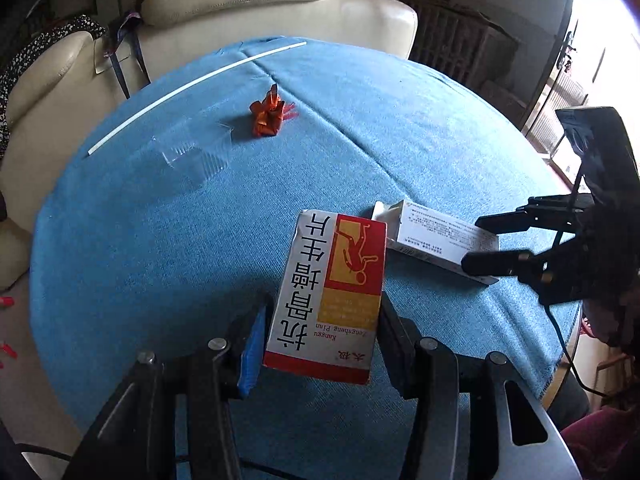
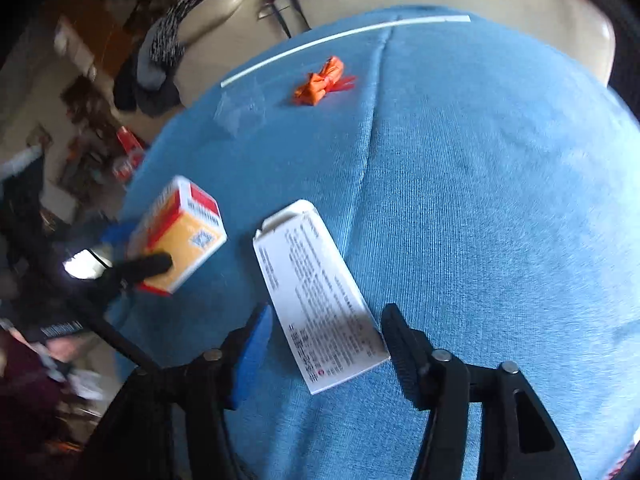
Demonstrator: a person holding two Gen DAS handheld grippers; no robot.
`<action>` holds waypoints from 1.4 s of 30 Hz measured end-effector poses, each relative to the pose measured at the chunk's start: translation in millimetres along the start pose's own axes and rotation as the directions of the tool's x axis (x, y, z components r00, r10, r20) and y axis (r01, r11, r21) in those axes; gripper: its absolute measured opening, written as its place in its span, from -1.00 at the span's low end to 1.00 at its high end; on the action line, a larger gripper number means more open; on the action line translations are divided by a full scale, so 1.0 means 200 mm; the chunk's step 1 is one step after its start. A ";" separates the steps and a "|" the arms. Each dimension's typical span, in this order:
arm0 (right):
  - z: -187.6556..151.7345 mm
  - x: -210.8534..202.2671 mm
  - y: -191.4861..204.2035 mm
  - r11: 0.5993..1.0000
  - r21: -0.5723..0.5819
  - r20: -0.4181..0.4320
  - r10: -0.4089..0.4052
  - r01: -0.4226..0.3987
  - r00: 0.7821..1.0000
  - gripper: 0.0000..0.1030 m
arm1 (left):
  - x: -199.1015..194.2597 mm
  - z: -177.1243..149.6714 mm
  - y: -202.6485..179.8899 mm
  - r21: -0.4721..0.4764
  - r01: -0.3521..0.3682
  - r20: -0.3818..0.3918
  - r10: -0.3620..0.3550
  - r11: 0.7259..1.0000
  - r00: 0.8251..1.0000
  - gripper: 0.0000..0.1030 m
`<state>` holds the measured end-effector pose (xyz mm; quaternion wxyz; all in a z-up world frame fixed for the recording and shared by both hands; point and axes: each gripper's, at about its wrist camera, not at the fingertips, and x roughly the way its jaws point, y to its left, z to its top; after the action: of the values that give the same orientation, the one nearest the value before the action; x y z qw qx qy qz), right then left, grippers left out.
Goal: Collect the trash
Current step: 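Grasp the red-and-white medicine box with the left tool while the right grasps the white box, then carry the white box with the right tool while the left carries the red-and-white box to the basket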
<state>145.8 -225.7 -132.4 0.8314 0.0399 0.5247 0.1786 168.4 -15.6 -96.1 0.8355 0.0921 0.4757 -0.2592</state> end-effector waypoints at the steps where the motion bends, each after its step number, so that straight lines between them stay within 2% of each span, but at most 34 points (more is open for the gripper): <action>1: 0.00 0.01 0.02 1.000 -0.020 0.002 -0.014 0.014 1.000 0.27 | 0.00 0.00 0.00 -0.001 0.004 0.001 -0.004 1.000 1.000 0.03; 4: -0.01 0.04 0.08 0.997 -0.062 0.000 -0.046 0.046 0.999 0.29 | -0.02 -0.02 0.01 -0.022 0.018 -0.003 -0.018 1.000 1.000 0.18; 6: -0.02 0.06 0.10 0.992 -0.095 0.028 -0.082 0.084 0.996 0.29 | -0.03 -0.03 0.02 -0.042 0.021 -0.003 -0.021 0.999 1.000 0.19; 9: -0.02 0.06 0.13 0.983 -0.118 0.062 -0.134 0.141 0.989 0.07 | -0.01 -0.04 0.00 -0.039 0.014 -0.019 -0.015 0.999 1.000 0.19; 13: -0.06 0.03 0.13 0.979 -0.117 0.089 -0.156 0.165 0.984 0.01 | 0.01 -0.04 -0.03 -0.024 -0.005 -0.018 0.005 1.000 1.000 0.19; 15: -0.10 0.00 0.11 0.983 -0.096 0.099 -0.148 0.157 0.984 0.01 | 0.01 -0.04 -0.04 -0.038 -0.018 -0.011 0.017 0.999 1.000 0.19; 18: -0.16 -0.07 0.07 0.990 -0.045 0.124 -0.129 0.135 0.984 0.01 | 0.02 -0.03 -0.07 -0.035 -0.068 -0.010 0.068 0.997 0.998 -0.02; 22: -0.23 -0.17 0.03 0.994 0.013 0.162 -0.110 0.109 0.981 0.01 | 0.01 -0.02 -0.15 -0.020 -0.092 0.004 0.092 0.996 0.996 -0.02; 31: -0.37 -0.39 -0.03 0.989 0.118 0.255 -0.117 0.089 0.960 0.01 | -0.14 0.01 -0.40 0.080 -0.187 0.106 0.178 0.979 0.978 -0.02; 42: -0.57 -0.67 -0.08 0.976 0.197 0.344 -0.160 0.095 0.925 0.01 | -0.27 0.05 -0.70 0.126 -0.222 0.172 0.199 0.967 0.965 -0.02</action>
<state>-3.6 -300.0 -72.4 0.9160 0.1109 0.3798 0.0665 80.9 -120.8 -32.5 0.8845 0.1815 0.3754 -0.2090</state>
